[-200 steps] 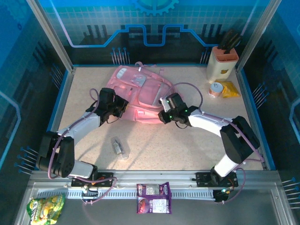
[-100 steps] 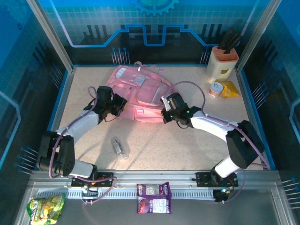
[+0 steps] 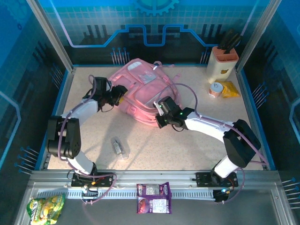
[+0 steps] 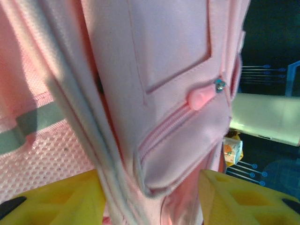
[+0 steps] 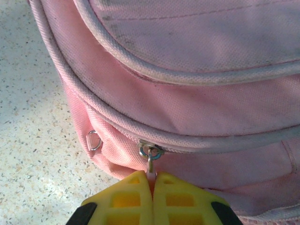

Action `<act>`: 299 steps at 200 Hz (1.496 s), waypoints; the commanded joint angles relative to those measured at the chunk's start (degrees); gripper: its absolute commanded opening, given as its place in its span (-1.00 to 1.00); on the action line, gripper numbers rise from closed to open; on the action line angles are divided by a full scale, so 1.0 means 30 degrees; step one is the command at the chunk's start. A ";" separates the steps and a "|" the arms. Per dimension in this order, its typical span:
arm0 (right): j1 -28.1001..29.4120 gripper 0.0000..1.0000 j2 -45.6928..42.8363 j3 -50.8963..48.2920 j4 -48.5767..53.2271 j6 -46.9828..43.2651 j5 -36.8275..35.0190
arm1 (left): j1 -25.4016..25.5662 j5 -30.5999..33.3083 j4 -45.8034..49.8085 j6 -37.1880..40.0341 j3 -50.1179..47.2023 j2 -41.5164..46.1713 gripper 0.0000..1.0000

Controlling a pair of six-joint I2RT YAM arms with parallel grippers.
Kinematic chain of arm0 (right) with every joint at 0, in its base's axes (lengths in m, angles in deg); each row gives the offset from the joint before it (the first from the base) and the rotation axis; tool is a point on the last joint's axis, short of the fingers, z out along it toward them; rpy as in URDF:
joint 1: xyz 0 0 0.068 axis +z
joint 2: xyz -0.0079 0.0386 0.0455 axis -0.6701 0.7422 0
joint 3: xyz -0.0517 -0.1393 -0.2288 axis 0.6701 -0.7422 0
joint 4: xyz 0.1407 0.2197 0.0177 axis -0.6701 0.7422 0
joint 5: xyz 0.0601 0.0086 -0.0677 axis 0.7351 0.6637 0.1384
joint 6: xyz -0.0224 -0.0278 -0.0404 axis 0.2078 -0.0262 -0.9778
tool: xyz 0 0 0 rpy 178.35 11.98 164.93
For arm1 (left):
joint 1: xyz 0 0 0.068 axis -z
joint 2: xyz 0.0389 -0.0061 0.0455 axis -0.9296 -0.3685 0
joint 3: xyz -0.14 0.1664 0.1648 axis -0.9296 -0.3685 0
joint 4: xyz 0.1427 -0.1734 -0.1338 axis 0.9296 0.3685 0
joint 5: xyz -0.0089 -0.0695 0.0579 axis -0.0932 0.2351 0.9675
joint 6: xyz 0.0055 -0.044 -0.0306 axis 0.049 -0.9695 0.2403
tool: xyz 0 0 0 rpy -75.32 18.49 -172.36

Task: Pack the student bag
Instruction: Zip the student bag at the center of the table.

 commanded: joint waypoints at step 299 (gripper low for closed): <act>-0.1148 -1.00 -0.0815 -0.0971 0.2436 -0.0572 -0.3643 | 0.2735 0.1484 0.1405 -0.1692 -0.3299 0.6149 -1.00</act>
